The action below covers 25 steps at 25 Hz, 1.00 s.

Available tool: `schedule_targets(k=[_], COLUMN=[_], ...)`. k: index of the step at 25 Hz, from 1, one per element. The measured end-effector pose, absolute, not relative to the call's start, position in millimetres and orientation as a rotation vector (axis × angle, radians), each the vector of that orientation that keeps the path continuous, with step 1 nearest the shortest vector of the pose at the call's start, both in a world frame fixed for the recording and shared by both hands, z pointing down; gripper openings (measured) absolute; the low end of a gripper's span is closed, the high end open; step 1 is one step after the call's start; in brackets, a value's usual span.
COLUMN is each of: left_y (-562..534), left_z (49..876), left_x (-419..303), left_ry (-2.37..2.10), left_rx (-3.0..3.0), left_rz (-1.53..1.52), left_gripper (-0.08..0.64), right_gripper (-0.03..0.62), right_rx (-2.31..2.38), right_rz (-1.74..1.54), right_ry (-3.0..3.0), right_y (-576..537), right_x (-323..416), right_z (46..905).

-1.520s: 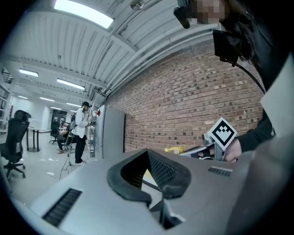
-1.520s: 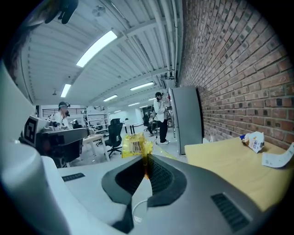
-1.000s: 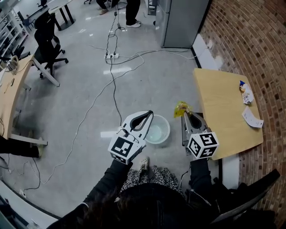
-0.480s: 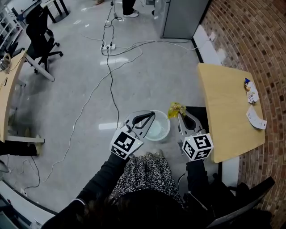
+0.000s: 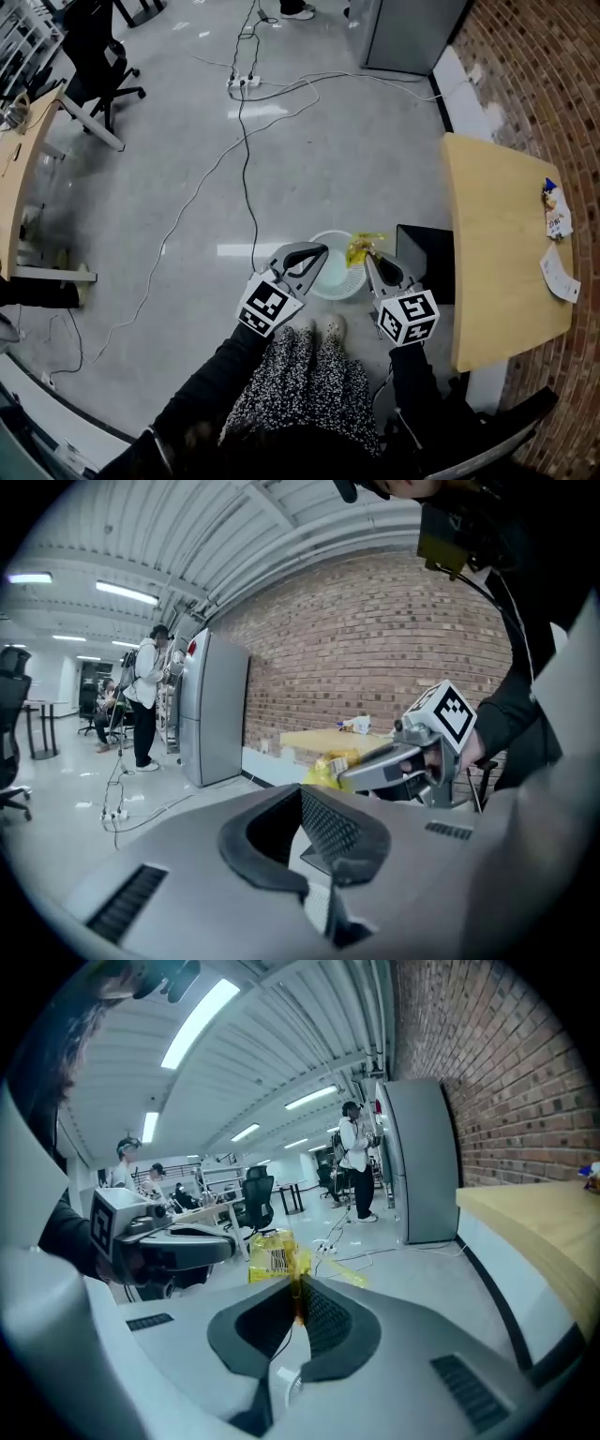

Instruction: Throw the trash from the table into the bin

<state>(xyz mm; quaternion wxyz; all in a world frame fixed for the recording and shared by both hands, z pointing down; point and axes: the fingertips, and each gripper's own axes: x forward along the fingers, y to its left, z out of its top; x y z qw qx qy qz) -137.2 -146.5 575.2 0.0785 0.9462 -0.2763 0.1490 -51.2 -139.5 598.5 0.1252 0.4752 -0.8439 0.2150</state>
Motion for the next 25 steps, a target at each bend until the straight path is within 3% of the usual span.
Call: schedule_targets(k=[25], left_y=[-140], left_z=[785], left_x=[-140], left_ry=[-0.79], left_rx=[2.624], left_rz=[0.698], left_gripper=[0.005], right_gripper=[0.015], right_rx=[1.154], right_rz=[0.877], right_ry=[-2.248], right_y=[-130], right_x=[-60], right_z=[835])
